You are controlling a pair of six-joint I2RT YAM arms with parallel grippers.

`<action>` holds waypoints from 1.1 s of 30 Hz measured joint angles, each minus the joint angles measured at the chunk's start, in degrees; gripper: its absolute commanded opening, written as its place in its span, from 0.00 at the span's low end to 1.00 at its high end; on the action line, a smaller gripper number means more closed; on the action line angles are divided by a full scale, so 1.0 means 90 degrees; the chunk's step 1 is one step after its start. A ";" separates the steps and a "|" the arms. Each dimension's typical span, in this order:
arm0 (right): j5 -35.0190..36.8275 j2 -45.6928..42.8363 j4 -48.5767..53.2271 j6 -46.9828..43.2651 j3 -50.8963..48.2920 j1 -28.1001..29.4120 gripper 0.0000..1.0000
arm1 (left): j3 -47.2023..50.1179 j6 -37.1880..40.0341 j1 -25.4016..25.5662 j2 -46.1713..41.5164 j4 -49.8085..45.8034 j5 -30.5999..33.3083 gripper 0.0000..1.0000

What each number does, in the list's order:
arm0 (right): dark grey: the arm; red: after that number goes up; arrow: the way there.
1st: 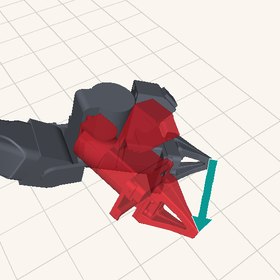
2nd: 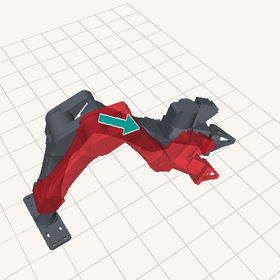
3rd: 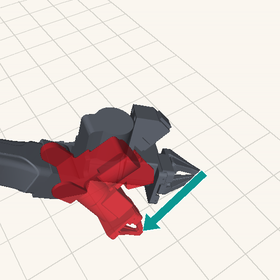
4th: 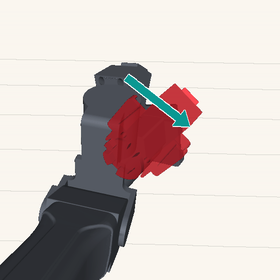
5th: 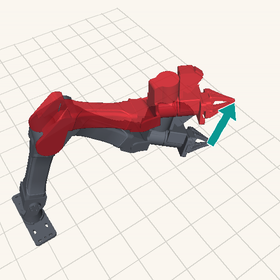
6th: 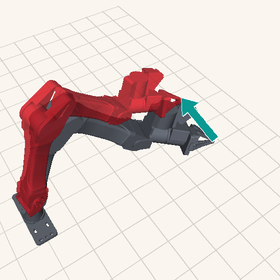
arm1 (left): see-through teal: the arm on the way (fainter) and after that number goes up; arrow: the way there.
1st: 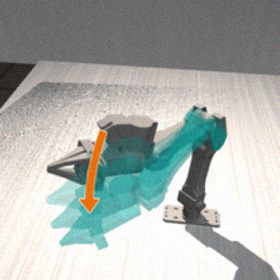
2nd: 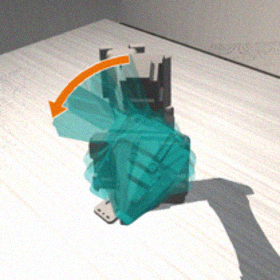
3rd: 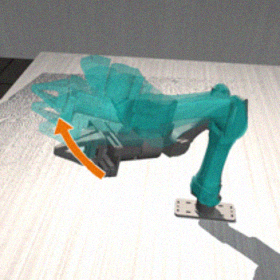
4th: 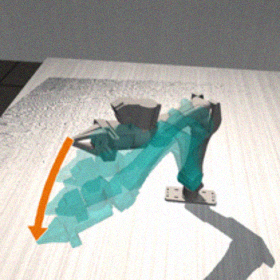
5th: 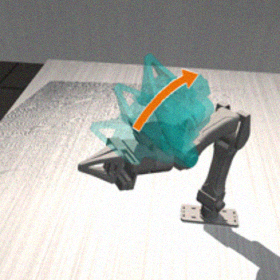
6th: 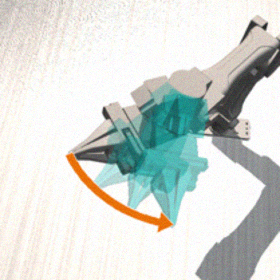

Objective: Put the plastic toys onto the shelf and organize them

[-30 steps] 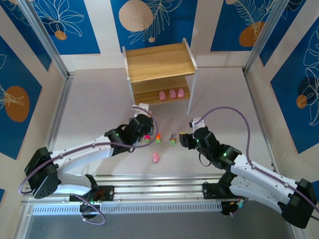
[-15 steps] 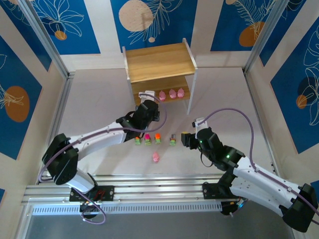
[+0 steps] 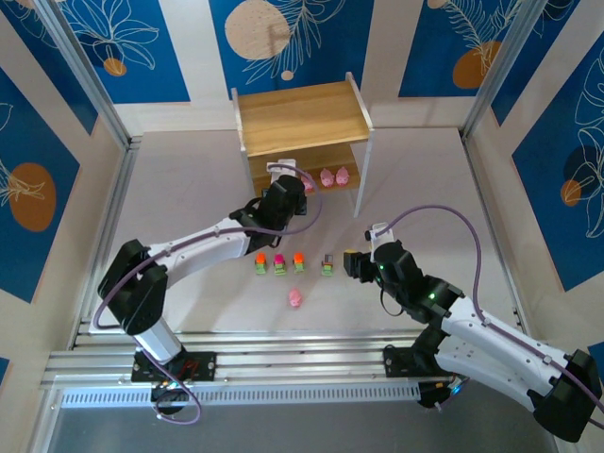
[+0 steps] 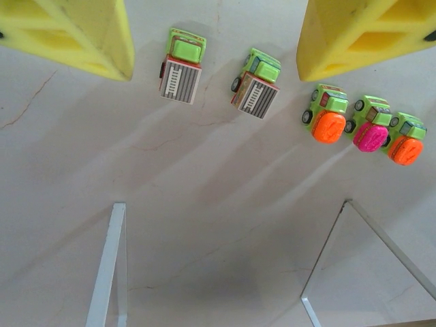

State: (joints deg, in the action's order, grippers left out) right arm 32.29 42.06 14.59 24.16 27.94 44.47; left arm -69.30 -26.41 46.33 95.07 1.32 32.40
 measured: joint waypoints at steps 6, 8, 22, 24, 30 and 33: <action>-0.0080 -0.0002 0.0000 0.0000 0.0000 -0.0039 0.64 | -0.0158 0.0000 -0.0066 0.0277 -0.0002 -0.0002 0.21; -0.0097 -0.0002 0.0000 0.0000 0.0000 -0.0041 0.64 | -0.0165 -0.0002 -0.0075 0.0330 -0.0002 -0.0002 0.21; -0.0153 -0.0002 -0.0002 0.0022 -0.0002 -0.0136 0.65 | -0.0311 0.0002 -0.0141 0.0607 0.0027 -0.0002 0.23; -0.0170 -0.0002 -0.0002 0.0024 -0.0002 -0.0153 0.65 | -0.0316 0.0017 -0.0148 0.0627 0.0049 0.0002 0.24; -0.0216 0.0000 -0.0002 0.0044 -0.0017 -0.0182 0.65 | -0.0369 0.0124 -0.0172 0.0690 0.0095 0.0002 0.27; -0.0243 0.0002 -0.0002 0.0046 -0.0039 -0.0194 0.65 | -0.0386 0.0165 -0.0185 0.0712 0.0102 0.0002 0.28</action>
State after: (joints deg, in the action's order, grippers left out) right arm 30.11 42.09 14.57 24.58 27.59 42.72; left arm -72.77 -24.93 44.66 101.47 2.24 32.42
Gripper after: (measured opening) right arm 0.645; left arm 0.280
